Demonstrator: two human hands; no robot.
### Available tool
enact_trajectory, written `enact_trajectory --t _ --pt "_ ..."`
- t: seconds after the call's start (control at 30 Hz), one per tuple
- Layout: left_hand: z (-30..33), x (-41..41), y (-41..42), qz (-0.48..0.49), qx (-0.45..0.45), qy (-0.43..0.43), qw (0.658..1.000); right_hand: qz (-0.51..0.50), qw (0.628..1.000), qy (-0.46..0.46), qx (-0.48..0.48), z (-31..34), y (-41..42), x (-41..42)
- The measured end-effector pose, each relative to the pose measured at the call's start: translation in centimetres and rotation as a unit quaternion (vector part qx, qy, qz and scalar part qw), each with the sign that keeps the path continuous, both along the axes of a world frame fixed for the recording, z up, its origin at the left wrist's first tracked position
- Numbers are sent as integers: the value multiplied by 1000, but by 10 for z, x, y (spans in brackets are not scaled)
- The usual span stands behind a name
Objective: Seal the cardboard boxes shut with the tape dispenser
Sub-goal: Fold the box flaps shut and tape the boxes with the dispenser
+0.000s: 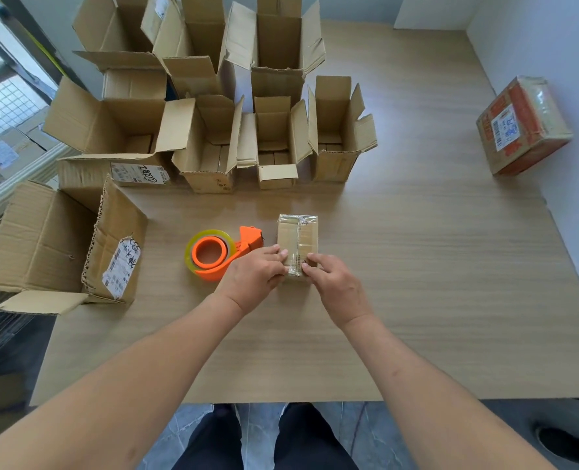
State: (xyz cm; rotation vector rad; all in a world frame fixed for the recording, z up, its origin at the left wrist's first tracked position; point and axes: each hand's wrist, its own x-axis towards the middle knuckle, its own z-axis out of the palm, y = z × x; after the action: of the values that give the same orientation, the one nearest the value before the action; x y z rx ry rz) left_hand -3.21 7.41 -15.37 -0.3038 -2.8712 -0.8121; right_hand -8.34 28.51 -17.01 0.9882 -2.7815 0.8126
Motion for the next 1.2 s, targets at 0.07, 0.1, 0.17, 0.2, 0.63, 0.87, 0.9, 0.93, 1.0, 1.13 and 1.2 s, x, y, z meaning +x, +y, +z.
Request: enact_trajectory --t 0.07,0.1,0.17,0.2,0.63,0.87,0.9,0.93,1.0,1.13,1.2 --pt "-5 2 1 17 5 8 1000 12 1000 13 13 -3 2 0" --pt "-8 4 1 30 7 11 999 25 999 31 14 -3 4 0" --pt "-11 5 3 49 3 16 999 32 998 52 5 -3 6 1" --pt "-11 5 5 55 0 16 998 23 999 44 8 -1 4 1" --pt "3 10 17 73 -29 -12 997 -165 970 -137 -115 10 15 4" --pt "3 10 22 87 -35 -10 995 -212 939 -239 -131 16 4 8" --pt "3 10 22 89 -34 -11 995 -225 932 -248 -137 16 2 9" --pt "3 10 22 90 -33 -12 995 -238 924 -261 -145 17 0 11" --pt "2 10 23 93 -29 -15 995 -265 901 -301 -164 18 -5 14" --pt "1 10 23 92 -22 -23 995 -285 882 -338 -162 21 -8 17" --pt "1 8 21 85 -26 -30 996 -284 879 -350 -152 25 -9 16"
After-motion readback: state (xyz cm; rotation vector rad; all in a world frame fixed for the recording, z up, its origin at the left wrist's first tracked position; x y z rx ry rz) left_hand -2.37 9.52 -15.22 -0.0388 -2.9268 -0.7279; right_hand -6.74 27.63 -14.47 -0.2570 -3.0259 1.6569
